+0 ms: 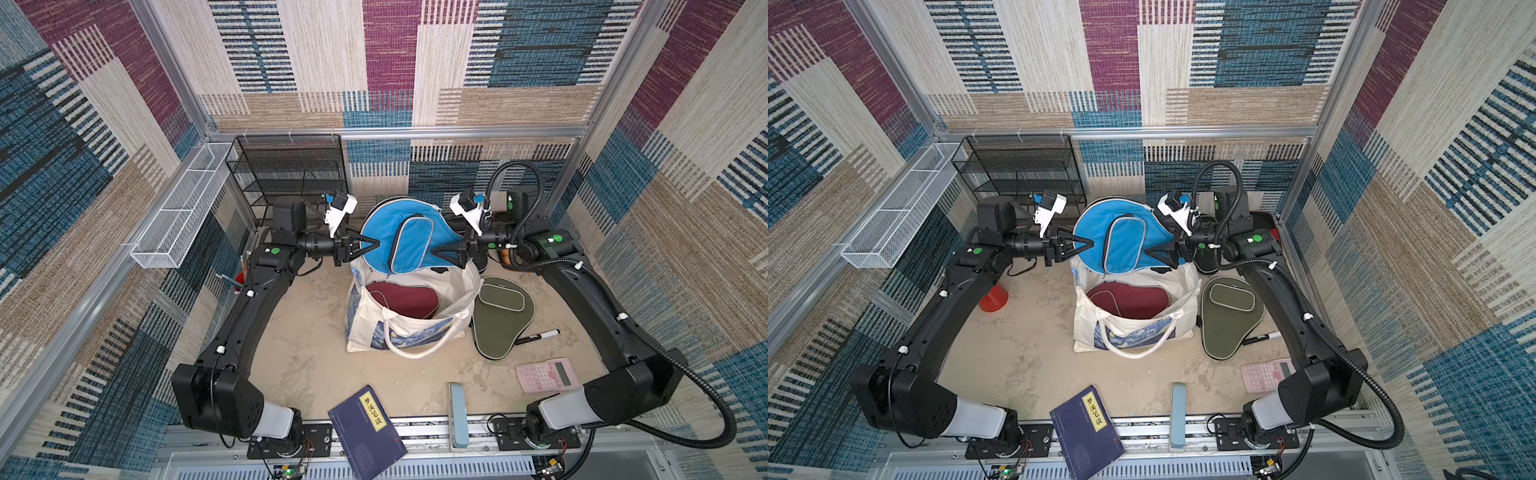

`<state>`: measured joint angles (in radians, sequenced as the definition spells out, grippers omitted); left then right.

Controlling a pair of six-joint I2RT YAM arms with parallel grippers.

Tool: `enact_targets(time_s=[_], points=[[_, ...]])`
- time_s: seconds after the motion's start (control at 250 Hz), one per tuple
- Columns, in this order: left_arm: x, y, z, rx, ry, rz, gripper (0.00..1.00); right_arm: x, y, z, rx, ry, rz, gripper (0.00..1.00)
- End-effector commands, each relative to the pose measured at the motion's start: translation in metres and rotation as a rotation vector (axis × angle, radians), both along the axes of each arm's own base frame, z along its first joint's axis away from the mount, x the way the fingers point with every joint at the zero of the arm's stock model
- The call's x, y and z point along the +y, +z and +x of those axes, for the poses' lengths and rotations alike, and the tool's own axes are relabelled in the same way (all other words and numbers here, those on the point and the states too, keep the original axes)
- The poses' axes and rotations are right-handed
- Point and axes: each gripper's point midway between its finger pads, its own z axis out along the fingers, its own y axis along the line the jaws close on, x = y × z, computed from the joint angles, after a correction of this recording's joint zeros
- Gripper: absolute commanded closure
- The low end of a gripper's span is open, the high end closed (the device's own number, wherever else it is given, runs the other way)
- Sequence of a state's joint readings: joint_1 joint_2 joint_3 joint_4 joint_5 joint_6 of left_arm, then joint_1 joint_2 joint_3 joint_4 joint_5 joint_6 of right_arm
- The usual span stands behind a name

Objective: Remove the ping pong set from the canvas bag
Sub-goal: Pick up the ping pong set from the canvas bag.

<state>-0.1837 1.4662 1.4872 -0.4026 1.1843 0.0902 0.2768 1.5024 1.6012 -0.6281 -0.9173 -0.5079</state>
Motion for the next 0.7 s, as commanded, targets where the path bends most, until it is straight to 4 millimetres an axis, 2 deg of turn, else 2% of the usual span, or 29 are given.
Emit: enact_targets(time_s=[0.0, 0.092, 0.18, 0.304, 0.452, 0.604, 0.628, 0.696], points=[[-0.002, 0.002, -0.016, -0.022, -0.089, 0.002, 1.00, 0.004, -0.004, -0.009, 0.001, 0.115, -0.013, 0.01], [-0.002, 0.001, -0.016, -0.011, -0.098, 0.005, 1.00, 0.011, -0.001, -0.015, 0.037, 0.213, 0.021, 0.03], [-0.003, 0.001, -0.015, -0.010, -0.101, 0.005, 1.00, 0.016, -0.003, -0.016, 0.091, 0.275, 0.050, 0.18], [-0.003, 0.002, -0.013, -0.009, -0.098, 0.006, 1.00, 0.020, -0.009, -0.019, 0.137, 0.323, 0.077, 0.48], [-0.004, 0.005, -0.009, -0.015, -0.089, 0.010, 1.00, 0.020, -0.006, -0.027, 0.131, 0.337, 0.095, 1.00], [-0.001, 0.006, 0.001, -0.028, -0.027, 0.040, 1.00, 0.018, 0.006, -0.027, 0.084, 0.284, 0.104, 1.00], [0.000, 0.006, 0.003, -0.032, -0.009, 0.048, 0.93, 0.017, 0.011, -0.027, 0.068, 0.271, 0.110, 1.00], [0.005, 0.004, 0.010, -0.049, 0.063, 0.080, 0.55, 0.014, 0.025, -0.026, 0.019, 0.216, 0.131, 1.00]])
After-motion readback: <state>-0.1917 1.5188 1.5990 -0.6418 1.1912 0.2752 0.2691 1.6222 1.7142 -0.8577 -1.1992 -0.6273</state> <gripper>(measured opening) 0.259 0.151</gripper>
